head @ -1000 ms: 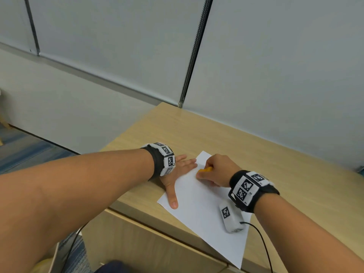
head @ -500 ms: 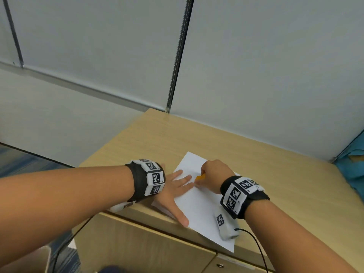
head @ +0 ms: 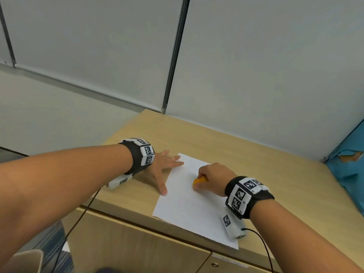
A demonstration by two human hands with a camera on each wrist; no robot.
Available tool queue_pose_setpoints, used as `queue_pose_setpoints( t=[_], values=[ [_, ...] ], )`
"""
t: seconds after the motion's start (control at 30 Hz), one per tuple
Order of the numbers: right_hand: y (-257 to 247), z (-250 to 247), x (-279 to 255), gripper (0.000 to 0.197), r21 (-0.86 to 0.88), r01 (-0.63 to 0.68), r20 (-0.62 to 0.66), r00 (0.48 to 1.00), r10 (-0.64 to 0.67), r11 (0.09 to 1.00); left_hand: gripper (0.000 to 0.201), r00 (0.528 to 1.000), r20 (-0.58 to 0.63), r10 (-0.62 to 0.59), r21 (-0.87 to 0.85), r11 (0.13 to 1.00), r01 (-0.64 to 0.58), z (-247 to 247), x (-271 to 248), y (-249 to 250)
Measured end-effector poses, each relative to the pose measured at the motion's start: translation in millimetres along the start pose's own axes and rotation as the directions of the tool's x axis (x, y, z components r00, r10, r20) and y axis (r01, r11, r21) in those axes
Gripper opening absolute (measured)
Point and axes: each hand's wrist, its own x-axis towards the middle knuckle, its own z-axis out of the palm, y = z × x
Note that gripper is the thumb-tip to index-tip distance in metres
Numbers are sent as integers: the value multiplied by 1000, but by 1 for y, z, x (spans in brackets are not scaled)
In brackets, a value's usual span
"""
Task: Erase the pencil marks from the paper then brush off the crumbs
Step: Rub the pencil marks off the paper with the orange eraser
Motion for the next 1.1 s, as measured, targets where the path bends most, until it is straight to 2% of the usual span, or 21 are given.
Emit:
queue_pose_setpoints(
  t=[0.17, 0.33, 0.53, 0.6, 0.67, 0.77, 0.83, 0.9, 0.97, 1.03, 1.1],
  values=[
    [15, 0, -2, 33, 9, 91, 26, 995, -91, 996, 134, 999, 24, -30, 16, 999, 30, 10, 20, 0],
    [-7, 2, 7, 32, 10, 199, -9, 980, -198, 980, 143, 996, 43, -73, -17, 997, 74, 14, 31, 5],
    [-38, 1, 15, 30, 42, 344, 190, 919, -346, 938, 153, 995, 4, -100, 53, 994, 100, 18, 36, 8],
    [-38, -3, 22, 28, 63, 346, 181, 919, -351, 936, 151, 995, 0, -98, 39, 994, 98, 17, 36, 7],
    [-37, -6, 35, 26, 56, 317, 104, 941, -322, 947, 153, 995, 10, -98, 18, 995, 97, 18, 36, 6],
    [-37, -5, 51, 26, 30, 235, -27, 972, -235, 971, 166, 994, 29, -103, 20, 994, 103, 18, 37, 5],
    [-40, -2, 48, 23, 50, 266, 1, 964, -267, 963, 162, 994, 32, -101, 34, 994, 100, 19, 38, 5],
    [-44, -1, 37, 22, 80, 324, 132, 934, -332, 943, 149, 995, 28, -98, 39, 995, 97, 18, 36, 6],
    [-46, -2, 31, 24, 78, 346, 232, 906, -355, 935, 145, 995, 21, -100, 49, 994, 99, 17, 36, 6],
    [-44, -6, 40, 24, 82, 317, 176, 929, -327, 945, 147, 994, 22, -106, 51, 993, 105, 18, 36, 6],
    [-38, -10, 56, 24, 67, 229, 63, 970, -233, 971, 152, 994, 22, -111, 51, 993, 110, 18, 36, 6]
  ],
)
